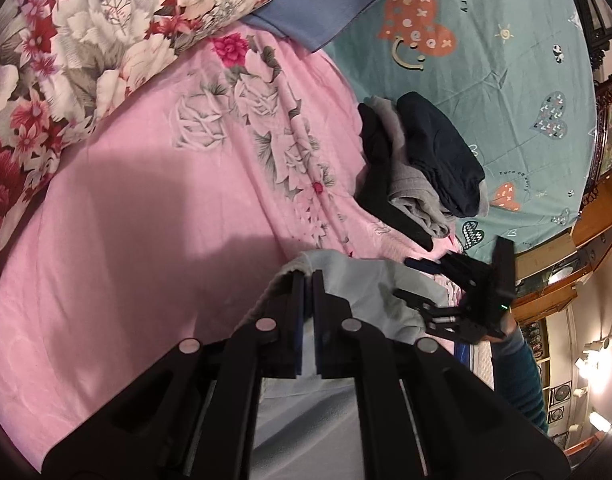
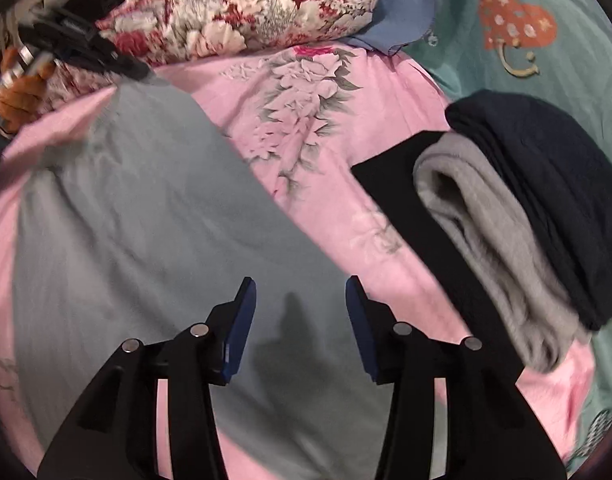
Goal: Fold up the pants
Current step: 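Lift the waistband with the left gripper and pull it along the pants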
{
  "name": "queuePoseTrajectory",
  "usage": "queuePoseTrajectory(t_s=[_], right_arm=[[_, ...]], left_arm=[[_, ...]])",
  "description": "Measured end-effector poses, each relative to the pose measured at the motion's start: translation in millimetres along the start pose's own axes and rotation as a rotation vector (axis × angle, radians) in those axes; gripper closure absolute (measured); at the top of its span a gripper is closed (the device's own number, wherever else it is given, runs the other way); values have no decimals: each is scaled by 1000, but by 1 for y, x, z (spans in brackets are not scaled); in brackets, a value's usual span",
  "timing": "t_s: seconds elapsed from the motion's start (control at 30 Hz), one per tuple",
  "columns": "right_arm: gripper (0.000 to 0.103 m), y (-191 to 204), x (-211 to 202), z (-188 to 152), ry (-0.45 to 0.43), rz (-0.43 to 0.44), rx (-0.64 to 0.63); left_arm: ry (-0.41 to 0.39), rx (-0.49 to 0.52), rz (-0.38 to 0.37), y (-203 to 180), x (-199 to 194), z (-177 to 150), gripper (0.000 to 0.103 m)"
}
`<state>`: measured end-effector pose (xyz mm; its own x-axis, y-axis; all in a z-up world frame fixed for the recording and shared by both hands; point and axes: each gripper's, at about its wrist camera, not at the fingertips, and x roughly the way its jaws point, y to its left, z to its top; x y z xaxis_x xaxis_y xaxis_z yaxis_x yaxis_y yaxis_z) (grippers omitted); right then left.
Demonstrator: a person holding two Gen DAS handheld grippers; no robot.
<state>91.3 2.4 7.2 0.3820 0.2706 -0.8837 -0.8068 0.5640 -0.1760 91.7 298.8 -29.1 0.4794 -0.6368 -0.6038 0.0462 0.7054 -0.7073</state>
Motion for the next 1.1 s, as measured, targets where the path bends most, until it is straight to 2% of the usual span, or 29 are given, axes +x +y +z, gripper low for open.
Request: queuePoseTrajectory(t_s=[0.1, 0.17, 0.2, 0.27, 0.37, 0.7, 0.77, 0.83, 0.87, 0.9, 1.1], right_arm=[[56, -2, 26, 13, 72, 18, -66], [56, -9, 43, 18, 138, 76, -78], [56, -12, 47, 20, 146, 76, -84], [56, -23, 54, 22, 183, 149, -54], [56, -35, 59, 21, 218, 224, -18], [56, -48, 67, 22, 254, 298, -23], [59, -48, 71, 26, 251, 289, -44], [68, -46, 73, 31, 250, 275, -55], [77, -46, 72, 33, 250, 268, -59], [95, -47, 72, 32, 251, 257, -64], [101, -45, 50, 15, 227, 226, -47]], left_arm=[[-31, 39, -20, -4, -6, -2, 99], [-55, 61, -35, -5, -11, -4, 99], [-68, 72, -46, -5, -13, -5, 99], [-80, 81, -62, -4, -15, -6, 99], [-94, 93, -80, -2, -18, -8, 99], [-109, 134, -86, -7, -21, -12, 99], [-110, 139, -79, -8, -20, -12, 99], [-110, 134, -76, -7, -20, -12, 99], [-112, 130, -72, -6, -21, -12, 99], [-114, 126, -69, -5, -21, -11, 99], [-115, 89, -43, 1, -22, -10, 99]])
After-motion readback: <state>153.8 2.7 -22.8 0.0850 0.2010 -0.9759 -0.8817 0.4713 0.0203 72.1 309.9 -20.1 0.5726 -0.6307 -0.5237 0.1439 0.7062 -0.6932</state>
